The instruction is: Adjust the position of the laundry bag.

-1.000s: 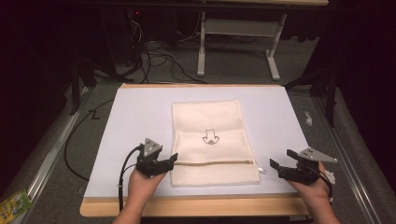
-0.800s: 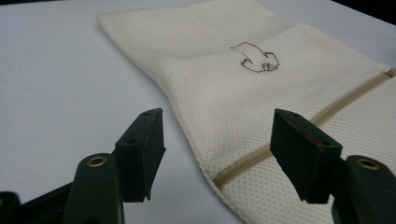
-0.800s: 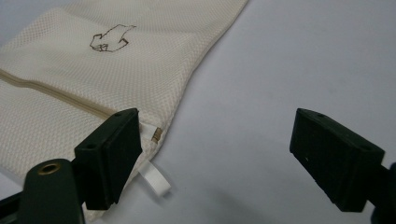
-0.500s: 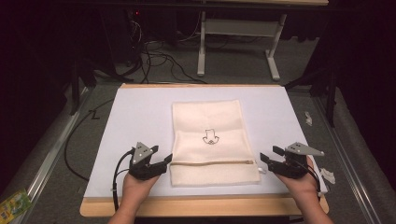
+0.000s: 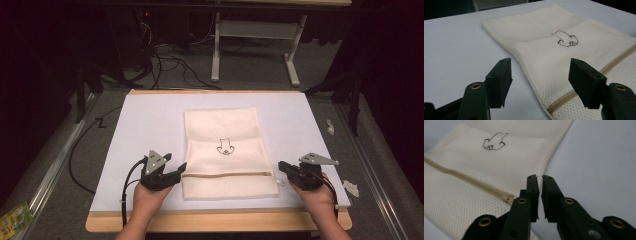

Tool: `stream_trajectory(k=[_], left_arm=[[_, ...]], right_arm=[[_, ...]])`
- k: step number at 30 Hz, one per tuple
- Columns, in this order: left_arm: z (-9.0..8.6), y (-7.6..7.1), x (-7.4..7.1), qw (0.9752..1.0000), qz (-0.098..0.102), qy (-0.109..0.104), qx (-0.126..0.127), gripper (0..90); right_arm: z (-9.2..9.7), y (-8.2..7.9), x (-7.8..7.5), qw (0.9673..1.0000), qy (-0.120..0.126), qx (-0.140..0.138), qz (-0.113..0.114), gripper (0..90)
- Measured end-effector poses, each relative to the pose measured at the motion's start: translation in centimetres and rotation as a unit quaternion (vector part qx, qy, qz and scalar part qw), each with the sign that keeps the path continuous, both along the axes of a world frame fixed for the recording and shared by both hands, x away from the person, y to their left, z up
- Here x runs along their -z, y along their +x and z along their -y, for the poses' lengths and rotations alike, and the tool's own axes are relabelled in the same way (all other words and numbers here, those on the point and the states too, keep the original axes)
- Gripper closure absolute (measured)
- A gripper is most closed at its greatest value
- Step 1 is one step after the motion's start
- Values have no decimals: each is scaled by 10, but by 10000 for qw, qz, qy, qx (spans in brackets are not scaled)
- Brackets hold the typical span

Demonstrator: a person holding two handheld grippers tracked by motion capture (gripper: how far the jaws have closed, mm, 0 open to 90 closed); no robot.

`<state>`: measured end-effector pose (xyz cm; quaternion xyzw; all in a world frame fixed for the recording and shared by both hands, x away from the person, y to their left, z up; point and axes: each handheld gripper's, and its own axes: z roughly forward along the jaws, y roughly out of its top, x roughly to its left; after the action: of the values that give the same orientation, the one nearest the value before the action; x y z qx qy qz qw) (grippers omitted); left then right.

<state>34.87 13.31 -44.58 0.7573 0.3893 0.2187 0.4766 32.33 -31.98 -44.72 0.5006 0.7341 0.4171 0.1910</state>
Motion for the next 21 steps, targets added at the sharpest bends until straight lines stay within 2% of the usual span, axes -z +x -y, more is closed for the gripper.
stream_trajectory(k=[1,5,7,8,9,10,12,21], left_arm=[[0,0,0,10000,0,0,0,356],[-2,-1,1,10000,24,-7,38,357],[-2,0,2,10000,14,-27,2,372],[-2,2,3,10000,-8,-23,-18,372],[-2,2,3,10000,-8,-23,-18,371],[-2,2,3,10000,-21,8,1,370],[-1,2,3,10000,-17,22,17,367],[1,2,3,10000,-6,42,59,365]], right_arm=[[1,0,-1,10000,81,-29,-1,900],[4,1,-2,9999,115,-27,-43,900],[6,3,1,9998,110,-56,-132,900],[7,7,5,9995,124,-72,-288,900],[7,7,5,9995,124,-72,-288,900],[9,10,10,9989,169,-67,-428,900],[10,12,14,9985,153,-55,-519,900],[-4,12,20,9972,188,-212,-691,900]])
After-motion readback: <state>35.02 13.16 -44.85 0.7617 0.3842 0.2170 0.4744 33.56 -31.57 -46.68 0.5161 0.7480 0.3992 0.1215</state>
